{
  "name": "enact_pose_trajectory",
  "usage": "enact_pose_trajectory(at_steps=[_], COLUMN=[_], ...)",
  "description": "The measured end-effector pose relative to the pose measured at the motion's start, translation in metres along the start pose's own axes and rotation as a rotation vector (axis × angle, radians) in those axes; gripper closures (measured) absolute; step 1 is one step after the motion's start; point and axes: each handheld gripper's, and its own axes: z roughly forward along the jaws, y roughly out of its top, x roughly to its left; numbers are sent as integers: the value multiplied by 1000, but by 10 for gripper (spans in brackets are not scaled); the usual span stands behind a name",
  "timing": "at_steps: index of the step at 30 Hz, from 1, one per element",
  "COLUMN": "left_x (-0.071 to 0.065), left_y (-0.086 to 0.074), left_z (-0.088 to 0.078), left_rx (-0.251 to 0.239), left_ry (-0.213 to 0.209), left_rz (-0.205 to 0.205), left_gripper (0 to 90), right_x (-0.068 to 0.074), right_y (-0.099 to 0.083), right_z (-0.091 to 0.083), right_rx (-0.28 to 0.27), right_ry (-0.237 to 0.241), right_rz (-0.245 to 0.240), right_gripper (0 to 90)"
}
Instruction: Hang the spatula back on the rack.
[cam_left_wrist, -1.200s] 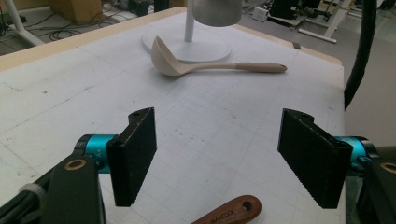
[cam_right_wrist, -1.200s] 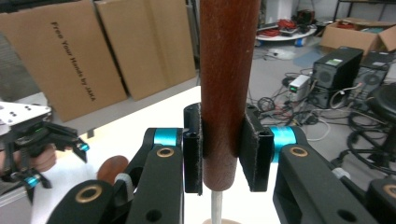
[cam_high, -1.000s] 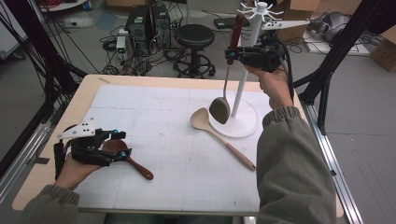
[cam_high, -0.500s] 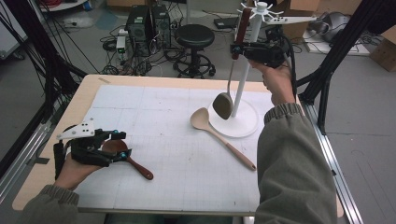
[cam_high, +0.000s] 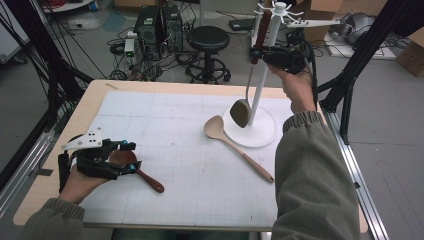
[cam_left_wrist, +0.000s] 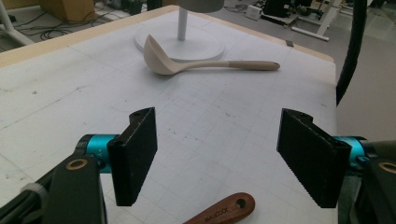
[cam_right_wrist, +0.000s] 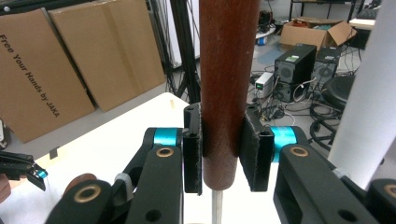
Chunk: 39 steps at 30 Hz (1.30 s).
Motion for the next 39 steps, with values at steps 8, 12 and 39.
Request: enact_pose_trajectory(at_steps=[8, 12, 39], left_x=[0, 0, 0], left_y=[0, 0, 0], left_z=[0, 0, 0], left_rx=[-2, -3, -2], left_ry=[-2, -3, 7], left_rz=[0, 0, 1], left_gripper=[293, 293, 287], right_x=[0, -1, -1], right_y=[-1, -1, 0], right_z=[-2, -3, -33], right_rx=[-13, -24, -50], right_ry=[-25, -32, -56], right_rz=[-1, 9, -4], right_gripper=[726, 726, 698])
